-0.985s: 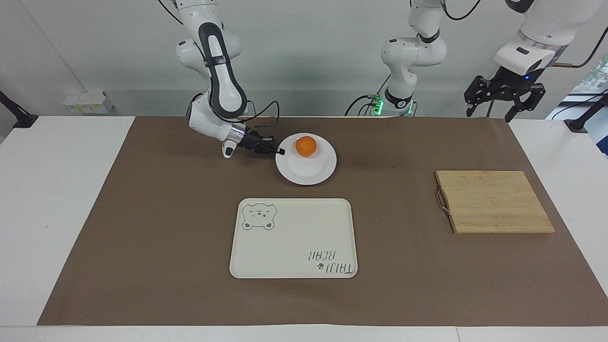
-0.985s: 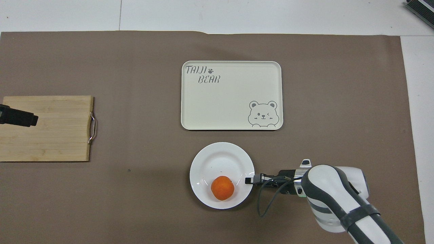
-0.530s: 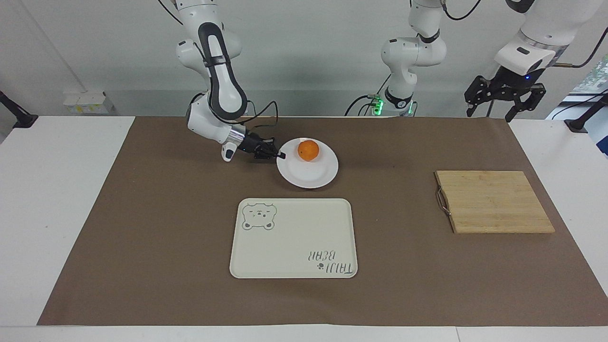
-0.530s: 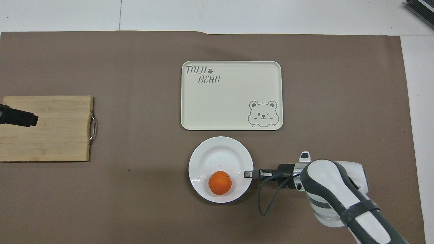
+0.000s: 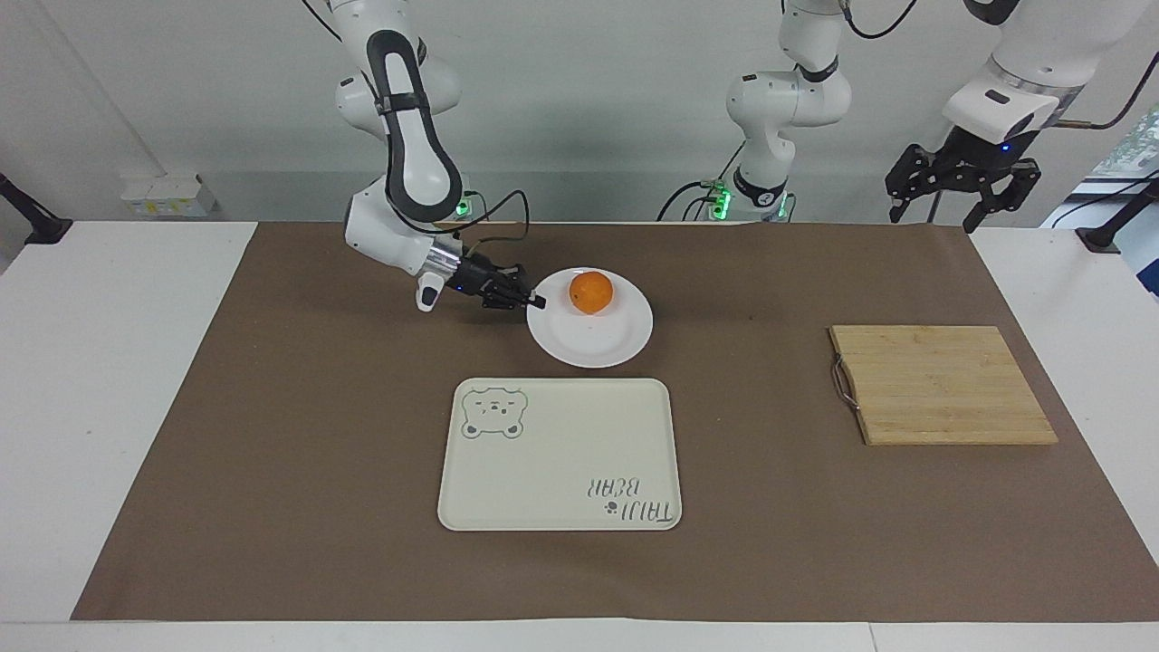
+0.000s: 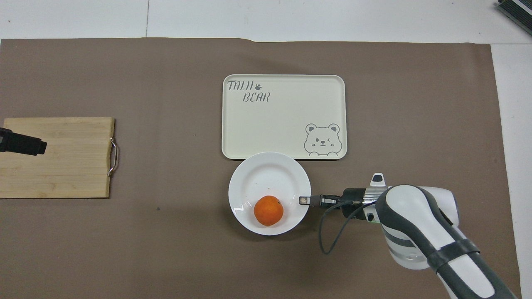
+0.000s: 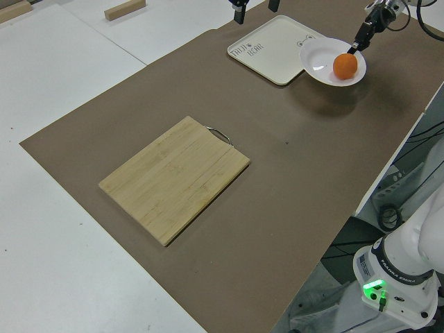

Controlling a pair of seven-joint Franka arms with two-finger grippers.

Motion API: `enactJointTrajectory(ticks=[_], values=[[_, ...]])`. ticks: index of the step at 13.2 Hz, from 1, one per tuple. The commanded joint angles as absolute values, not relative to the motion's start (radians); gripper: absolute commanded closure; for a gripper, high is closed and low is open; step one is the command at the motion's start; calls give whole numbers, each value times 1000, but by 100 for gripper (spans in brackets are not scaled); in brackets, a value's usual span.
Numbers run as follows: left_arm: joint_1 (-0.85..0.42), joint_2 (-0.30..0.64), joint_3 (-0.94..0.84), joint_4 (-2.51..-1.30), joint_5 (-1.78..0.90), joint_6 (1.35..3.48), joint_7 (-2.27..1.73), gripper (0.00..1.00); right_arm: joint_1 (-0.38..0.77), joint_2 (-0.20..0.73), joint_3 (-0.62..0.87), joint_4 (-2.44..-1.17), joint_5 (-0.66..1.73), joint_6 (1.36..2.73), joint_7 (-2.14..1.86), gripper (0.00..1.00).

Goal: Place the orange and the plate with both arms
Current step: 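Slide the plate with the right gripper onto the bear tray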

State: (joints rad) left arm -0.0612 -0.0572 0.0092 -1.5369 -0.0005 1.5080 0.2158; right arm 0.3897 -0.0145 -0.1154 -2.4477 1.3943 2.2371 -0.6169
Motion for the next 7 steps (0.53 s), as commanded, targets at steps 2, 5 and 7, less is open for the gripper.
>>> enactJointTrajectory(ticks=[2,5,7], values=[[-51,-66,3,-1532,-5,1505,209,0,339,18,-114,-2369,1413,2189,-572,100],[-51,-66,3,-1532,-5,1505,209,0,319,75,-113,-2272,1413,2187,-517,100],[-51,-66,3,-1532,-5,1505,209,0,307,103,-114,-2226,1408,2186,-473,100]])
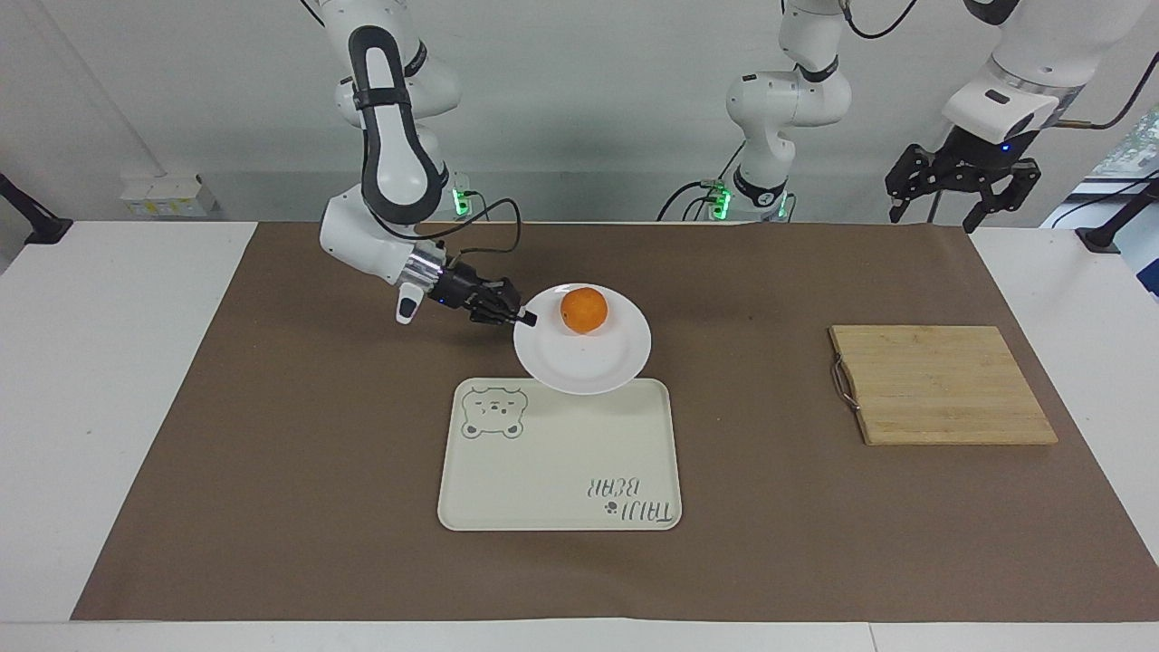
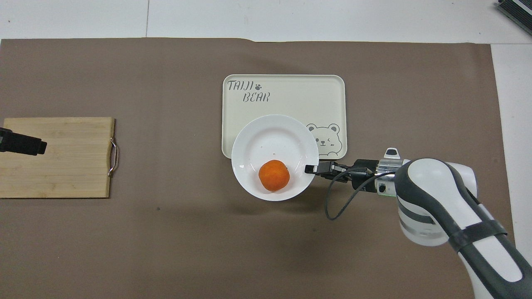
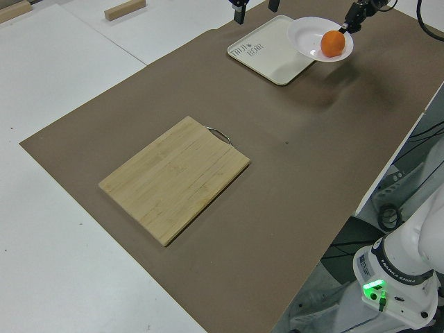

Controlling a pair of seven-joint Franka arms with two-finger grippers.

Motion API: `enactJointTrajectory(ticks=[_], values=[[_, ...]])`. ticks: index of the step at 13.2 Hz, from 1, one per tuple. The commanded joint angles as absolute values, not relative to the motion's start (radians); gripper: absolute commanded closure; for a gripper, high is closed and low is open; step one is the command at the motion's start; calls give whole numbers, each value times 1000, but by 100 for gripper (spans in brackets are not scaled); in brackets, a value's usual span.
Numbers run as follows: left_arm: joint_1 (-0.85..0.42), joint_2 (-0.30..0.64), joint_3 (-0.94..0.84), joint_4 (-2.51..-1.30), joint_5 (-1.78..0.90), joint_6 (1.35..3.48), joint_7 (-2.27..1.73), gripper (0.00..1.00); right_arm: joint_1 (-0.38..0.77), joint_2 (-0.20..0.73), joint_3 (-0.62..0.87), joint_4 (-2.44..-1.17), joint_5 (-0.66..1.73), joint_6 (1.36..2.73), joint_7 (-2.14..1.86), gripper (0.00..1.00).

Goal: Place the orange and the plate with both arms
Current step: 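Slide the plate with the right gripper onto the bear tray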

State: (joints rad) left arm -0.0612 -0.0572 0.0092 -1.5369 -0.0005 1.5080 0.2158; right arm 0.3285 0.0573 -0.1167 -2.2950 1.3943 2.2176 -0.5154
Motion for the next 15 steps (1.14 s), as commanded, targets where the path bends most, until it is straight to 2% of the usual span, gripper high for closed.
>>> enactJointTrajectory(ticks=[1,9,15], values=[[-51,-66,3,-1532,-5,1505,209,0,287,110,-114,-2211,1408,2186,-465,100],[-51,-64,3,-1532,-5,1505,209,0,218,336,-114,-1904,1374,2191,-313,100],[-51,-66,3,-1532,-5,1505,209,0,222,437,-112,-1807,1391,2218,-299,100]])
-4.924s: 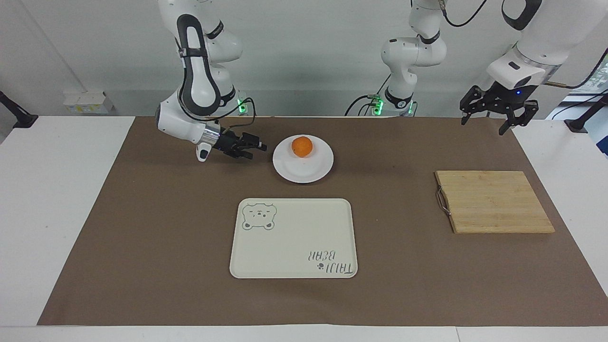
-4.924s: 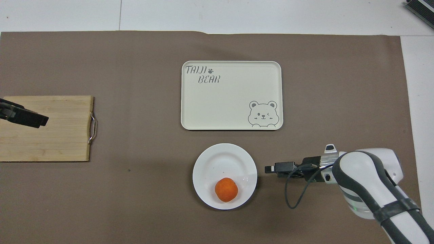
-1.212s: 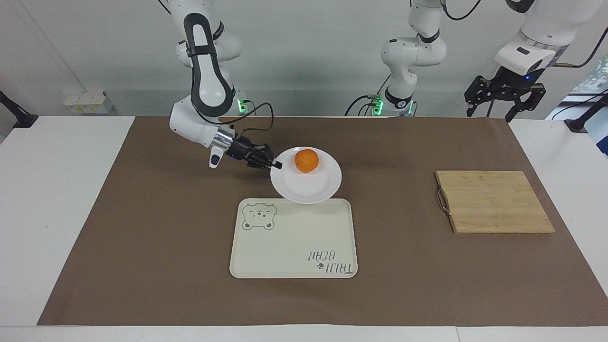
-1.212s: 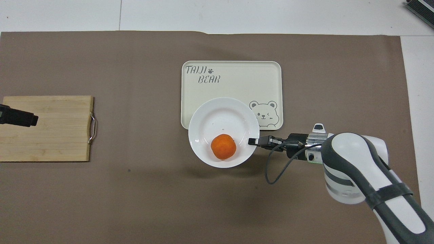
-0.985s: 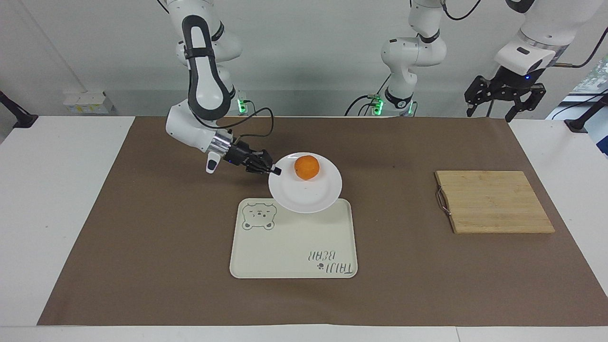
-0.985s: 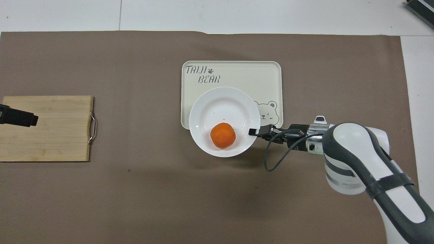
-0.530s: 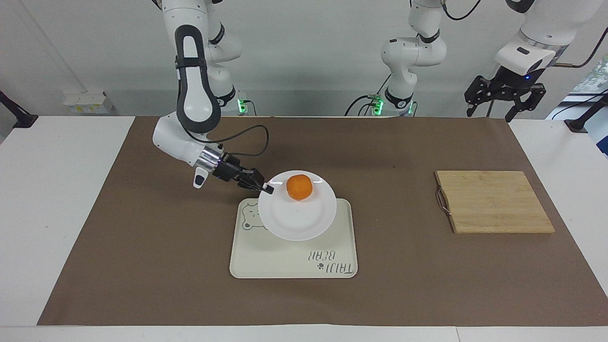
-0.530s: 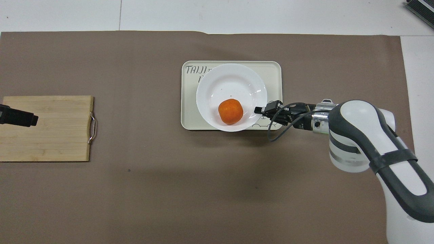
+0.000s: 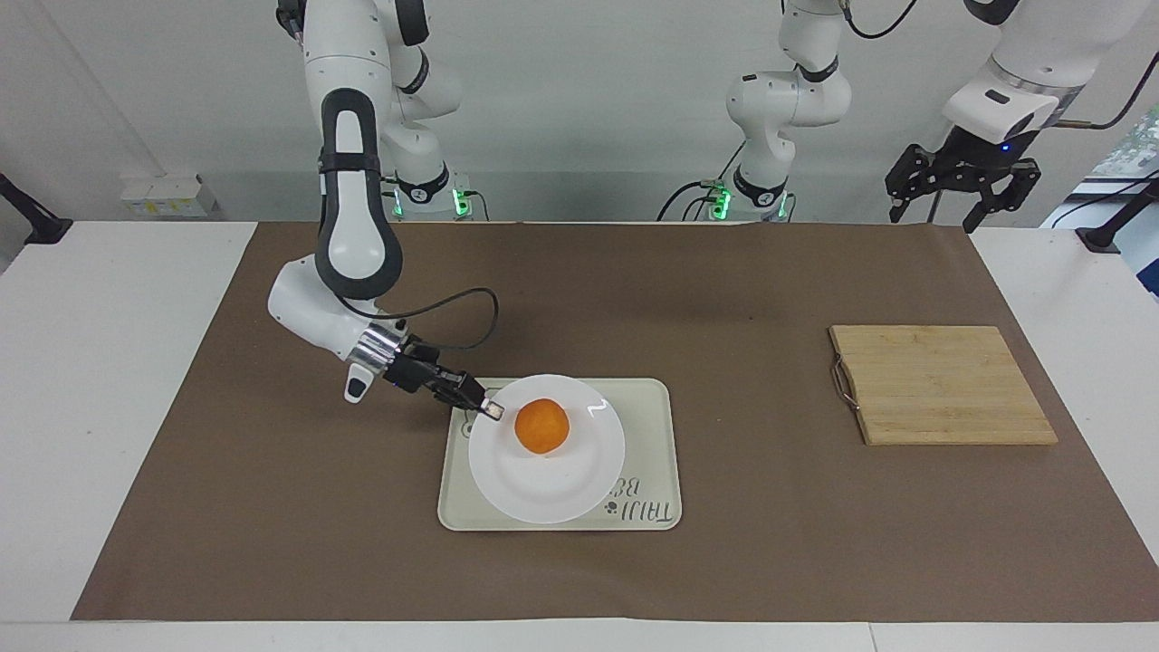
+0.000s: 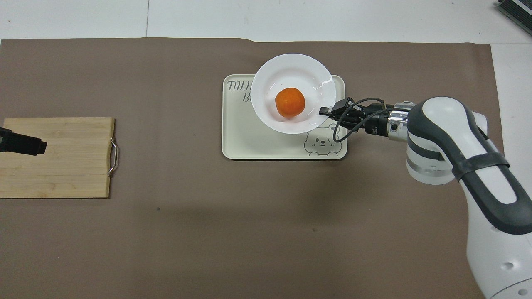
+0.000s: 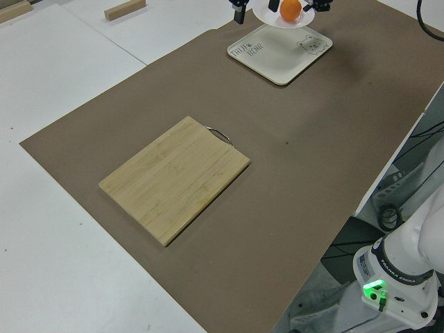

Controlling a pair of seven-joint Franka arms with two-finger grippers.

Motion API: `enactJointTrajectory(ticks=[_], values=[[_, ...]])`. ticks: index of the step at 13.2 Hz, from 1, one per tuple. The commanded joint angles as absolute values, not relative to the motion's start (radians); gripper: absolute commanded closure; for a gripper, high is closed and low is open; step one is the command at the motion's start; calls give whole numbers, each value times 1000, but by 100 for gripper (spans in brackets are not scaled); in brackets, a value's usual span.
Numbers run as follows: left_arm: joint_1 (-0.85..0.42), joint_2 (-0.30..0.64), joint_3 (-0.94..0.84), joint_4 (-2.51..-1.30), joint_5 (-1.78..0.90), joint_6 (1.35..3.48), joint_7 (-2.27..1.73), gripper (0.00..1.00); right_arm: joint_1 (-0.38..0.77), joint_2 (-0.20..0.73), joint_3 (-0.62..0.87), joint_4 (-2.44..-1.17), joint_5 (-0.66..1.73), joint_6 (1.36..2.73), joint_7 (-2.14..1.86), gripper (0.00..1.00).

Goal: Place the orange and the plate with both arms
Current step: 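Slide the plate with the right gripper onto the bear tray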

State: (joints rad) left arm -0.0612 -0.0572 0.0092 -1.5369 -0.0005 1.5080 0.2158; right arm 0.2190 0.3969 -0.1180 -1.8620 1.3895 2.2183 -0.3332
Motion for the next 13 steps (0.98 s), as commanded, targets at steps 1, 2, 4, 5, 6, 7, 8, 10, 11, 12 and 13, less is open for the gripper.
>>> enactJointTrajectory(ticks=[1,2,4,5,6,7,8,10,11,12,13], values=[[-51,-64,3,-1532,-5,1505,209,0,221,461,-110,-1799,1390,2220,-299,100],[-51,-64,3,-1532,-5,1505,209,0,222,488,-107,-1775,1388,2223,-299,100],[-51,-64,3,-1532,-5,1505,209,0,238,517,-100,-1743,1394,2273,-298,100],[-51,-66,3,-1532,-5,1505,209,0,251,518,-101,-1743,1394,2278,-298,100],[-51,-64,3,-1532,-5,1505,209,0,256,518,-101,-1743,1390,2278,-299,100],[-51,-66,3,-1532,-5,1505,209,0,256,518,-100,-1747,1385,2278,-302,100],[-51,-66,3,-1532,-5,1505,209,0,271,529,-100,-1749,1385,2278,-311,100],[-51,-64,3,-1532,-5,1505,209,0,276,529,-101,-1753,1379,2266,-311,100],[-51,-66,3,-1532,-5,1505,209,0,275,529,-101,-1772,1373,2264,-317,100],[-51,-66,3,-1532,-5,1505,209,0,275,528,-101,-1793,1373,2264,-334,100],[-51,-66,3,-1532,-5,1505,209,0,278,528,-103,-1802,1371,2263,-350,100]])
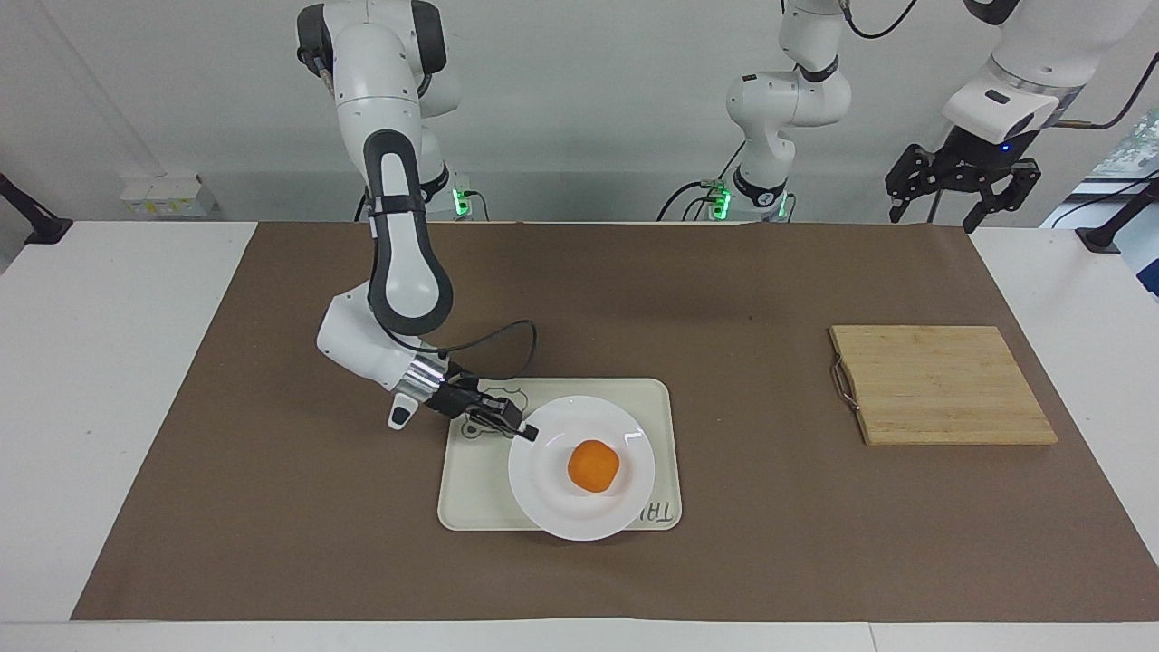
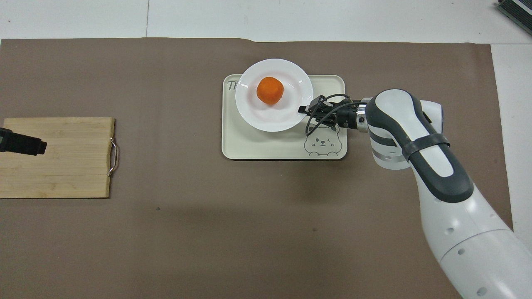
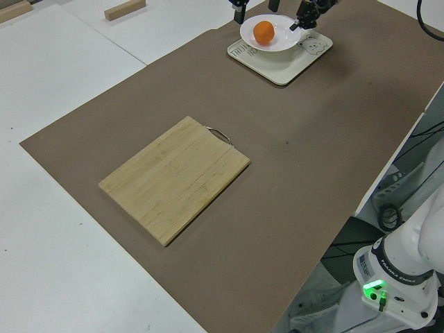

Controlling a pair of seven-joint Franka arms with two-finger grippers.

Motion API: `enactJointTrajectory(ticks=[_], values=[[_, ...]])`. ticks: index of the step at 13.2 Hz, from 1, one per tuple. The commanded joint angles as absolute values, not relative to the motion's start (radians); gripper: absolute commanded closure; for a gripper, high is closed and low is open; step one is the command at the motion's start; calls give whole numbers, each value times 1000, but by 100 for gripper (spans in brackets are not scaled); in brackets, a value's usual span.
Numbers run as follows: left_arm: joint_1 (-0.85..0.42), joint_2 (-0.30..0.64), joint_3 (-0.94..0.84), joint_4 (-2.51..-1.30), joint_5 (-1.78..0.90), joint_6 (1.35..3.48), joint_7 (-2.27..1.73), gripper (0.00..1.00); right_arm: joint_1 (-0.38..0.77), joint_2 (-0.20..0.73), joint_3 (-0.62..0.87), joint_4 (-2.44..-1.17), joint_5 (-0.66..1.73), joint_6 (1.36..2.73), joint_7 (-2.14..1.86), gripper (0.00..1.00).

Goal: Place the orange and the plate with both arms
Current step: 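Adjust the plate on the tray and open the right gripper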

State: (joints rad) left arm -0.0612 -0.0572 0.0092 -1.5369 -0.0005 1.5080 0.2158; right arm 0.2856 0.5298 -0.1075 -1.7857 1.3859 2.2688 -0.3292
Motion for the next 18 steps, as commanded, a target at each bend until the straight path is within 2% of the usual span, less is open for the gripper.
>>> enactJointTrajectory(ticks=[1,10,11,12,13,18], values=[[-51,-66,3,-1532,-5,1505,209,0,270,525,-103,-1810,1370,2258,-353,100],[-51,-66,3,-1532,-5,1505,209,0,265,511,-106,-1853,1316,2260,-359,100],[-51,-66,3,-1532,-5,1505,209,0,265,511,-107,-1853,1315,2263,-357,94],[-51,-66,3,-1532,-5,1505,209,0,265,511,-107,-1852,1302,2267,-359,9],[-51,-64,3,-1532,-5,1505,209,0,268,506,-110,-1848,1267,2273,-353,0],[-51,-66,3,-1532,-5,1505,209,0,264,428,-140,-1833,992,2273,-249,0]])
